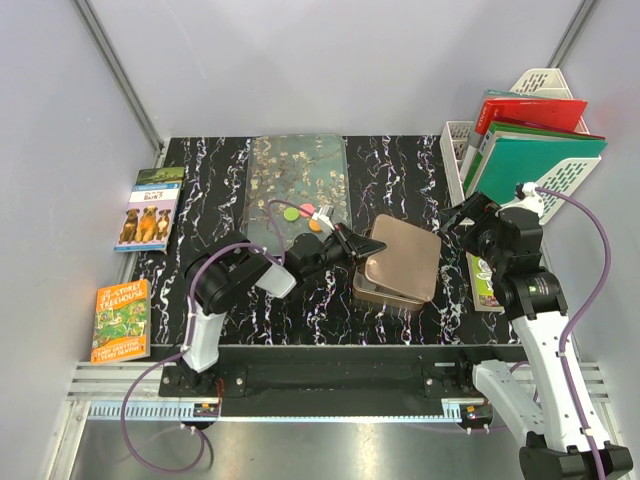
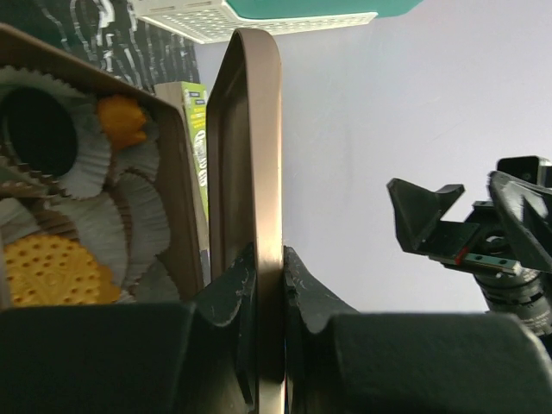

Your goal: Pack the cookies

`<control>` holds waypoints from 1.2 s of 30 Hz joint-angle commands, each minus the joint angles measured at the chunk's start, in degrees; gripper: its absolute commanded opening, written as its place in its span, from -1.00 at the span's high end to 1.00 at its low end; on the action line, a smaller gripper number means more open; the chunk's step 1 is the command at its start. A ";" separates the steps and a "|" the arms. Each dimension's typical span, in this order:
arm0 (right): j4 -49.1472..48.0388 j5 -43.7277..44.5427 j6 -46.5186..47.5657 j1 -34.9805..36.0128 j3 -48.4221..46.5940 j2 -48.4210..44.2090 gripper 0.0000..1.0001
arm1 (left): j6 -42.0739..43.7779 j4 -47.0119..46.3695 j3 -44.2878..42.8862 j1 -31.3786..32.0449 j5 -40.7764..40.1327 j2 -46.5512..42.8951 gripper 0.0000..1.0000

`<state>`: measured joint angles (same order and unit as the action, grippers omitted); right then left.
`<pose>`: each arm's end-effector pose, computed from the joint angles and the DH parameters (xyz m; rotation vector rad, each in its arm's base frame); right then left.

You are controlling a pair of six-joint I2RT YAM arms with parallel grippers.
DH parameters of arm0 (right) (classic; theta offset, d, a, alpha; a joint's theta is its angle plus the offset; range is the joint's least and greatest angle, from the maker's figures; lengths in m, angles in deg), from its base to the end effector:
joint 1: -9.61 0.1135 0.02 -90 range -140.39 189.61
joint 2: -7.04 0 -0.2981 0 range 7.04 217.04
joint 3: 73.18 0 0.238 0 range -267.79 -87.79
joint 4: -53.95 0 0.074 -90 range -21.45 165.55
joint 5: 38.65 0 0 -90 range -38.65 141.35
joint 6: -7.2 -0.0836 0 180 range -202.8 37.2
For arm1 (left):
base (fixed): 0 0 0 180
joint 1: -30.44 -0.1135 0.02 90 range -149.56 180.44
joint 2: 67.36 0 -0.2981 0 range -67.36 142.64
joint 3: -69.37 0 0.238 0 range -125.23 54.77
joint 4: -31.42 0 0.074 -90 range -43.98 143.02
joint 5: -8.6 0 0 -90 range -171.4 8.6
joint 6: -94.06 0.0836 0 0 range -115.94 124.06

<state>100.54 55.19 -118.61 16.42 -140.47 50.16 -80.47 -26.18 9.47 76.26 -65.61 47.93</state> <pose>0.1646 0.0140 0.3547 0.5400 1.9103 0.4207 0.2881 -0.3291 0.1931 -0.3725 1.8895 -1.9091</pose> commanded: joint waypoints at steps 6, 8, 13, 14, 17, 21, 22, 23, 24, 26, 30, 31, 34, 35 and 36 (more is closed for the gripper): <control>-2.46 -0.23 0.57 0.22 0.39 -0.57 -0.99 | 0.16 -22.10 3.02 -1.78 -0.24 0.73 1.00; -2.63 -0.32 0.48 0.14 0.65 -0.75 -0.99 | 0.16 -22.37 3.55 -2.31 0.03 0.64 1.00; -2.81 -0.41 0.48 0.22 1.09 -0.75 -1.00 | -0.19 -23.07 3.81 -3.55 0.56 1.61 1.00; -2.81 -0.50 0.57 0.22 1.18 -0.84 -1.00 | -0.46 -23.24 3.73 -3.72 0.64 1.78 1.00; -2.89 -0.50 0.74 0.22 1.36 -0.75 -0.99 | -0.64 -23.24 3.38 -4.07 0.99 3.19 1.00; -2.90 -0.41 1.01 0.22 1.88 -0.66 -0.99 | -0.99 -23.24 3.55 -3.99 1.08 4.68 1.00; -2.98 -0.41 1.01 0.22 2.06 -0.40 -0.99 | -0.72 -23.24 3.72 -3.99 0.91 4.86 1.00; -3.16 -0.32 1.01 0.22 2.41 -0.31 -0.99 | -0.55 -23.24 4.34 -4.16 0.82 4.86 1.00; -3.07 -0.41 1.09 0.22 2.67 -0.14 -1.00 | -0.20 -23.24 4.69 -4.16 0.73 4.95 1.00; -3.25 -0.50 0.83 0.22 3.11 0.22 -0.98 | 0.07 -23.24 5.65 -4.51 0.73 4.95 1.00; -3.77 -0.67 0.48 0.22 3.29 1.09 -0.82 | 1.21 -23.24 6.89 -5.22 1.00 4.69 1.00; -3.77 -1.02 0.39 0.22 3.38 1.44 -0.74 | 1.39 -23.24 7.06 -5.48 1.00 4.69 1.00; -4.65 -2.86 -0.48 0.22 3.99 2.76 -0.39 | 1.65 -23.24 7.59 -5.83 1.00 5.04 1.00; -5.61 -3.57 -0.75 0.14 4.78 3.03 -0.29 | 1.82 -23.24 7.77 -5.75 0.91 5.04 1.00; -6.40 -5.57 -0.84 0.13 5.31 3.20 -0.02 | 2.00 -23.24 7.86 -5.74 0.82 5.04 1.00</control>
<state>98.70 53.81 -118.90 16.42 -136.67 52.47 -82.33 -30.53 16.01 71.28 -64.50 52.08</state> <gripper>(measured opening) 0.684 0.150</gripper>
